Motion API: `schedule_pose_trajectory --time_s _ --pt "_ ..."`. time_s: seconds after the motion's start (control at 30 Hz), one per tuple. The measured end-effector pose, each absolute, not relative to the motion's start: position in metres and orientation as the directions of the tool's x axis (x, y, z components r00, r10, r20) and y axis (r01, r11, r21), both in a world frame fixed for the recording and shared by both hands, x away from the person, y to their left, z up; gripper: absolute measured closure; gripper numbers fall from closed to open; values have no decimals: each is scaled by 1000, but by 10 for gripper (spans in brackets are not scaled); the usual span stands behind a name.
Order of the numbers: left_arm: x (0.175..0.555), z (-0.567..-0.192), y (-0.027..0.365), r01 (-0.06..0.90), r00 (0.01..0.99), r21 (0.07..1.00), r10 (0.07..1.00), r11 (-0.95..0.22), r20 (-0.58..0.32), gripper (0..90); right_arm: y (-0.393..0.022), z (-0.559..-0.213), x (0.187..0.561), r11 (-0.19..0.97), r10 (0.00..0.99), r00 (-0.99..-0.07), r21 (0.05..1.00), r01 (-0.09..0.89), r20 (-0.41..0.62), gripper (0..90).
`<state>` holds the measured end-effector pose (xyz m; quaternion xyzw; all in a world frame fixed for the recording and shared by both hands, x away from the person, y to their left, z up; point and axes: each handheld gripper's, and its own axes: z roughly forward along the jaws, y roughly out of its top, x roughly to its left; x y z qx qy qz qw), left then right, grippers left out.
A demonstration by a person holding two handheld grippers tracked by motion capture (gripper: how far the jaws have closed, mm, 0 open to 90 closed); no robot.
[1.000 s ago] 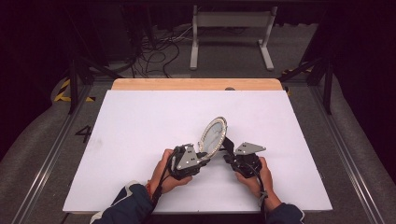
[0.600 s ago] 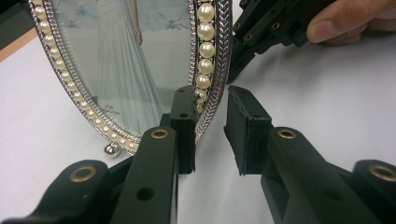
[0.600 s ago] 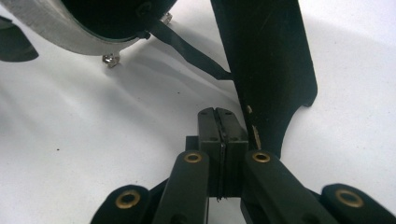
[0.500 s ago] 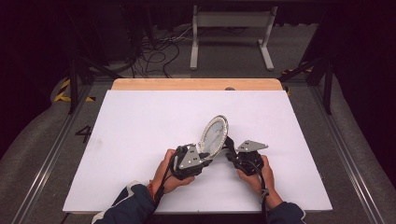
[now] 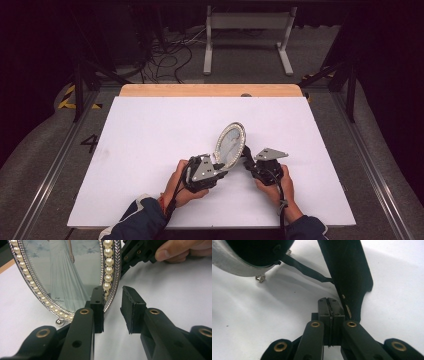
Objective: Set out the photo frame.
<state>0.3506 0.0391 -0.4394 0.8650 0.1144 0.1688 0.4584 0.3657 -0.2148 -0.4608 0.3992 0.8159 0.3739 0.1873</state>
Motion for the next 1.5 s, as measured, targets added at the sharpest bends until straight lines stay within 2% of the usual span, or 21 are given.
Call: schedule_pose_trajectory --time_s 0.27,0.53,0.7,0.73,0.77,0.83,1.13,1.5 --pt "356 -439 50 51 917 828 353 -559 182 690 -220 -460 368 397 802 -597 757 520 -10 891" --pt "358 -438 68 51 916 818 353 -573 190 573 -217 -454 359 414 780 -626 769 488 -23 852" --pt "359 -436 84 78 896 811 398 -579 198 474 -210 -451 351 427 755 -655 775 465 -23 733" --pt "359 -436 84 78 896 811 398 -579 198 451 -210 -451 351 427 755 -655 775 465 -23 733" --pt "360 -434 92 94 886 811 420 -578 197 415 -209 -451 349 423 746 -666 784 454 -16 673" --pt "360 -433 99 114 880 811 437 -574 185 377 -209 -451 348 420 744 -668 785 455 -11 613" --pt "351 -437 128 171 857 799 487 -577 168 254 -205 -445 337 401 711 -703 818 412 6 516" --pt "332 -447 165 248 832 781 539 -573 131 175 -190 -444 334 385 691 -722 837 390 18 390"
